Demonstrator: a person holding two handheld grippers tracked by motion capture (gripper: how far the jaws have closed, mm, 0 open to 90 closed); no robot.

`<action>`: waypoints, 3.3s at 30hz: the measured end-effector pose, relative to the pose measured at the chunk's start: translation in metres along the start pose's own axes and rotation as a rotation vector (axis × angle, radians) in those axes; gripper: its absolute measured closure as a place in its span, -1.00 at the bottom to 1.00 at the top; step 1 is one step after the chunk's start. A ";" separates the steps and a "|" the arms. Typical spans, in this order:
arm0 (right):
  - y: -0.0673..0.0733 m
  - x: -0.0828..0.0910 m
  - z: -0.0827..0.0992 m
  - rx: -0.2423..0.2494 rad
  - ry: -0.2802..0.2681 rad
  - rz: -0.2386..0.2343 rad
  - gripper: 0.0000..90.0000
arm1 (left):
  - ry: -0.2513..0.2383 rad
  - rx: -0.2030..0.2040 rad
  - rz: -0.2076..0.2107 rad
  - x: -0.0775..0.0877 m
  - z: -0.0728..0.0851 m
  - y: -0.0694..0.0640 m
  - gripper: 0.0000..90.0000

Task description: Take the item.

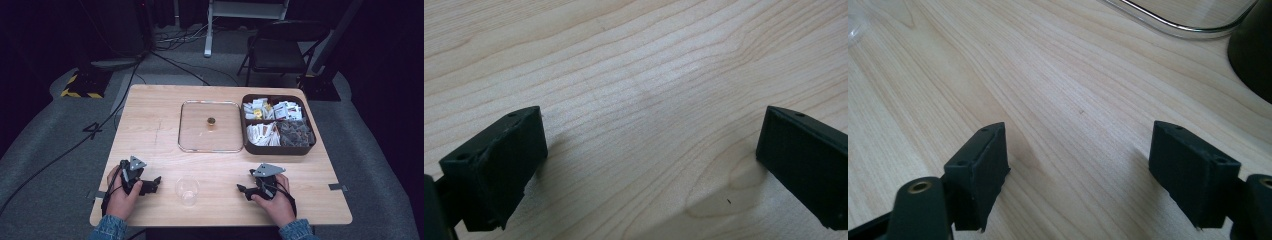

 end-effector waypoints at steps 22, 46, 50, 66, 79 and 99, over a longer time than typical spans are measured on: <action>0.002 0.002 -0.002 -0.010 0.025 -0.049 -0.62 | 0.002 0.006 0.003 0.000 0.001 -0.001 -1.00; -0.020 0.059 -0.049 0.002 -0.031 -0.069 -0.55 | -0.001 -0.001 0.006 0.001 0.001 0.000 -1.00; -0.024 0.063 -0.055 0.016 -0.041 -0.065 -0.56 | 0.000 -0.005 0.015 0.002 0.002 0.000 -0.99; -0.059 0.087 -0.077 0.006 -0.108 0.002 -0.59 | -0.002 -0.003 0.011 0.002 0.002 0.000 -0.99; -0.114 0.103 -0.087 -0.054 -0.160 0.095 -0.58 | -0.002 -0.003 0.011 0.001 0.002 0.000 -1.00; -0.183 0.113 -0.086 -0.126 -0.129 0.169 -0.43 | -0.001 -0.004 0.014 0.001 0.001 0.000 -1.00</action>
Point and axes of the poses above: each handheld gripper's, and its own axes: x roughly backward along the jaws, z roughly out of its underside, y roughly to its left, the point moved 4 cm from there along -x, roughly forward along the jaws, and after that the axes turned 8 degrees about -z, right-handed, at the moved point
